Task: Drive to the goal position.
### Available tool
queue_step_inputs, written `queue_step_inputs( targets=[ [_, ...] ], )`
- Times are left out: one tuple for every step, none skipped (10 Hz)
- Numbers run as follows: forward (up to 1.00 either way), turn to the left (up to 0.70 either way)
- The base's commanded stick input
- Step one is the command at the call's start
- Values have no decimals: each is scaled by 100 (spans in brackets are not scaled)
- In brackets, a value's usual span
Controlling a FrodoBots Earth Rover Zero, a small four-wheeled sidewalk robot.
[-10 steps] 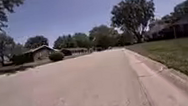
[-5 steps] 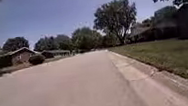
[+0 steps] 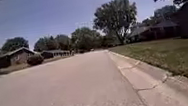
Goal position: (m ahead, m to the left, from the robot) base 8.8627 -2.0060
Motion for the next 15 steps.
queue_step_inputs(
  targets=[
    [70,0],
    [70,0],
    [70,0],
    [70,0],
    [70,0],
    [70,0],
    [70,0],
    [70,0],
    [70,0],
    [70,0],
    [70,0],
    [70,0],
    [70,0],
    [70,0],
    [70,0]
  ],
)
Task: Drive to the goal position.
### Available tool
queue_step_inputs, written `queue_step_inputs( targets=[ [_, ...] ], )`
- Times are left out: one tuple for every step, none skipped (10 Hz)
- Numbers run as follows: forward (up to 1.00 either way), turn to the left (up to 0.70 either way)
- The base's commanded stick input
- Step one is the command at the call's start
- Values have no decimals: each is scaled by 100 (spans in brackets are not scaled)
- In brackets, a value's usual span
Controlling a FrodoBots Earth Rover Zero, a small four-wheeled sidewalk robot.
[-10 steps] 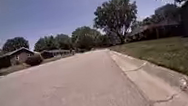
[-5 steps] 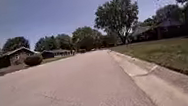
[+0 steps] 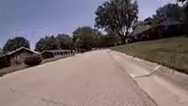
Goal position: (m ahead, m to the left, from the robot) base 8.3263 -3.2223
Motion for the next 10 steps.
queue_step_inputs(
  targets=[
    [70,0],
    [70,0],
    [70,0],
    [70,0],
    [70,0],
    [70,0],
    [70,0],
    [70,0],
    [70,0],
    [70,0]
  ],
)
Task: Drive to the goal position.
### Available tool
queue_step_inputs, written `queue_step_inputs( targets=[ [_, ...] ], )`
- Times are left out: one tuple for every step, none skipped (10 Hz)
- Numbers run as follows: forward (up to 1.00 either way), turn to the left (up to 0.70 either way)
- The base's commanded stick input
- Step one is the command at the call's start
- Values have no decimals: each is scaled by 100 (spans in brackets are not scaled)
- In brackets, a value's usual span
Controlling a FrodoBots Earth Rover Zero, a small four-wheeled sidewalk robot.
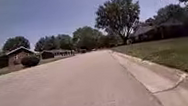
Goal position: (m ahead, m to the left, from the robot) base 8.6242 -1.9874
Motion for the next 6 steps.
queue_step_inputs(
  targets=[
    [70,0],
    [70,0],
    [70,0],
    [70,0],
    [70,0],
    [70,0]
  ],
)
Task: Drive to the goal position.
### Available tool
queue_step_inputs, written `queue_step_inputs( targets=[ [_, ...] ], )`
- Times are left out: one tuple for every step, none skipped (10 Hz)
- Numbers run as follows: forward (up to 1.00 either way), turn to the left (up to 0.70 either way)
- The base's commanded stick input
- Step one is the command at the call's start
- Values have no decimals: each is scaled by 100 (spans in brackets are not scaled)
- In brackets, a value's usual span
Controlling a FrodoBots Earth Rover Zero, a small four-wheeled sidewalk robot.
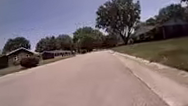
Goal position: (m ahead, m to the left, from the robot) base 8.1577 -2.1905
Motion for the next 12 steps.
queue_step_inputs(
  targets=[
    [70,0],
    [70,0],
    [70,0],
    [70,0],
    [70,0],
    [70,0],
    [70,0],
    [70,0],
    [70,0],
    [70,0],
    [70,0],
    [70,0]
  ],
)
